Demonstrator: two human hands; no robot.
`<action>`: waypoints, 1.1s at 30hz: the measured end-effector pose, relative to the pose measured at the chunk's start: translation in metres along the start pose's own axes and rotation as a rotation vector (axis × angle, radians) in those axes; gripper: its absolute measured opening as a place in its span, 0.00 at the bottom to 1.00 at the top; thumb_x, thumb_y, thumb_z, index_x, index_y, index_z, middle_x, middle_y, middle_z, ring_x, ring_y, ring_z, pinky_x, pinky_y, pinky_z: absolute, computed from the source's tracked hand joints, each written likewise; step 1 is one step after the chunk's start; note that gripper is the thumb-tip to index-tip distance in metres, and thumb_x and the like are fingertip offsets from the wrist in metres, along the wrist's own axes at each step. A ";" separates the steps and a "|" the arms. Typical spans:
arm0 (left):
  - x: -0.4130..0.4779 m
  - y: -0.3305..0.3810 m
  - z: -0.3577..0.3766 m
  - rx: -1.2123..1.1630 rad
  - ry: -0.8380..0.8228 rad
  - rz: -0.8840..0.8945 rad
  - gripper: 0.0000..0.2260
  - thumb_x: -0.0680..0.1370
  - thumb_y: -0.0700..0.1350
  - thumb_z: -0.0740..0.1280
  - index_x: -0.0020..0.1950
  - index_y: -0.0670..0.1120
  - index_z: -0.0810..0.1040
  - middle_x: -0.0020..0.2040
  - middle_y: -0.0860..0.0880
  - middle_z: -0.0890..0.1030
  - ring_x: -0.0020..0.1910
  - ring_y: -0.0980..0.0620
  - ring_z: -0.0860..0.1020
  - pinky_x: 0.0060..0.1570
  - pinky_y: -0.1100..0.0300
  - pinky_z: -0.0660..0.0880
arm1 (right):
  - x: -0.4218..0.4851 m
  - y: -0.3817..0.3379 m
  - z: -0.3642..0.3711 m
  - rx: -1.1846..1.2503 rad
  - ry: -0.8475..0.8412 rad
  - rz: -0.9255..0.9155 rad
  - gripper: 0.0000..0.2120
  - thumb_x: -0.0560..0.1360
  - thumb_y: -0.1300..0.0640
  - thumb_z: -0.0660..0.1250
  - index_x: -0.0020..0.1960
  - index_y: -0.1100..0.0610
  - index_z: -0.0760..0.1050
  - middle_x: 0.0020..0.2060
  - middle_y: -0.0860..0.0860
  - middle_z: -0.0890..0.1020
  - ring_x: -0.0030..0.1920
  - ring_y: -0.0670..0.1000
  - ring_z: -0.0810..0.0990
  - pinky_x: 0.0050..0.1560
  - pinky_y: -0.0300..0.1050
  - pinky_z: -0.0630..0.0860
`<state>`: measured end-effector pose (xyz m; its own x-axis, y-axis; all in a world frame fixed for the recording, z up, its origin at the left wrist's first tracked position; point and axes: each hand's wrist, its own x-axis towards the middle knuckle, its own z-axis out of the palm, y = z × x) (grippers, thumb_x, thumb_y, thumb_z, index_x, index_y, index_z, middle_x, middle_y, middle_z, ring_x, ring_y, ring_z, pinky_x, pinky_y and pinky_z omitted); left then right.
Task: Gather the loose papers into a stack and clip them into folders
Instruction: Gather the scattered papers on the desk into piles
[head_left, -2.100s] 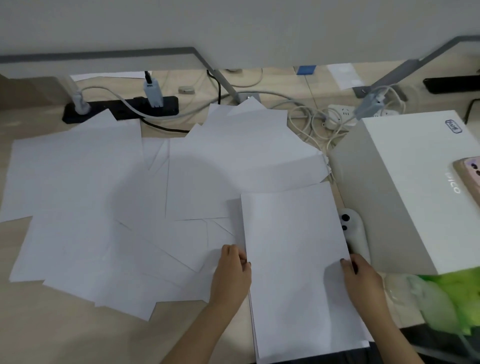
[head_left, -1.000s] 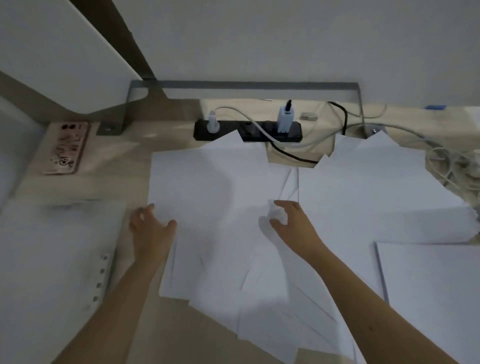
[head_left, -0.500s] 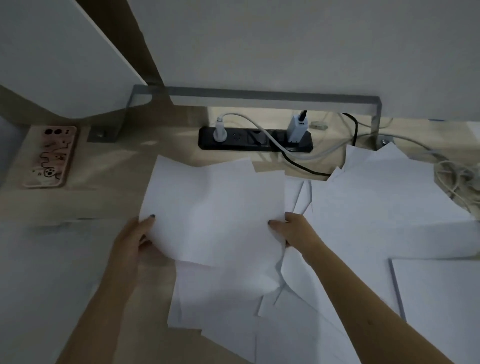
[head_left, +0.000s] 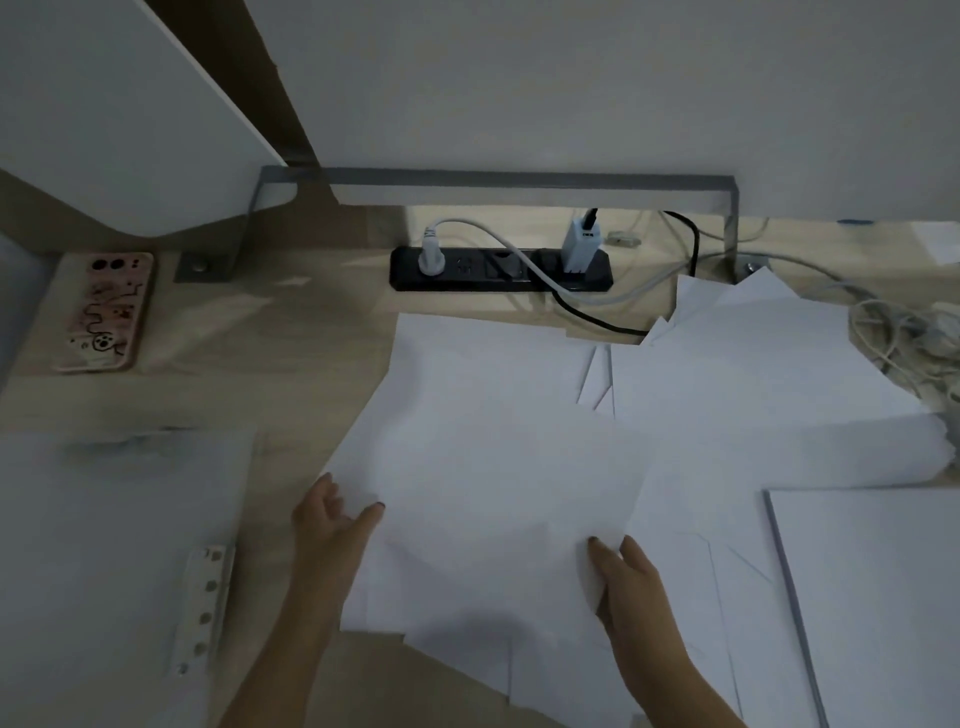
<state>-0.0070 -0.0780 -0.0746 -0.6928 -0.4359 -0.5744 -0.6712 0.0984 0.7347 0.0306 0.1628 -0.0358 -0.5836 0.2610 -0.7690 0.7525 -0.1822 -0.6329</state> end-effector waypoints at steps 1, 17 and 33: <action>-0.003 -0.001 0.000 0.014 -0.002 -0.011 0.30 0.73 0.38 0.69 0.72 0.41 0.61 0.69 0.42 0.67 0.66 0.44 0.68 0.60 0.52 0.67 | -0.003 0.005 0.001 0.016 -0.038 0.038 0.08 0.79 0.61 0.58 0.52 0.59 0.75 0.51 0.59 0.81 0.53 0.59 0.79 0.53 0.56 0.77; -0.029 -0.005 -0.014 0.016 -0.189 -0.120 0.16 0.68 0.52 0.70 0.47 0.41 0.75 0.46 0.43 0.78 0.47 0.45 0.77 0.45 0.56 0.69 | -0.043 0.033 0.011 -0.204 -0.431 0.215 0.12 0.79 0.58 0.59 0.42 0.61 0.77 0.33 0.55 0.84 0.36 0.52 0.83 0.41 0.43 0.79; -0.082 -0.019 0.025 -0.059 -0.532 -0.126 0.18 0.70 0.46 0.71 0.59 0.49 0.75 0.57 0.47 0.81 0.56 0.46 0.79 0.59 0.49 0.74 | 0.013 0.035 -0.049 -1.108 0.025 -0.580 0.23 0.78 0.51 0.60 0.72 0.48 0.62 0.75 0.51 0.57 0.73 0.54 0.57 0.67 0.43 0.64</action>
<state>0.0559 -0.0219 -0.0504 -0.6563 0.0733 -0.7509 -0.7520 0.0174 0.6590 0.0639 0.2067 -0.0636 -0.9181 0.0557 -0.3925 0.2453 0.8576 -0.4521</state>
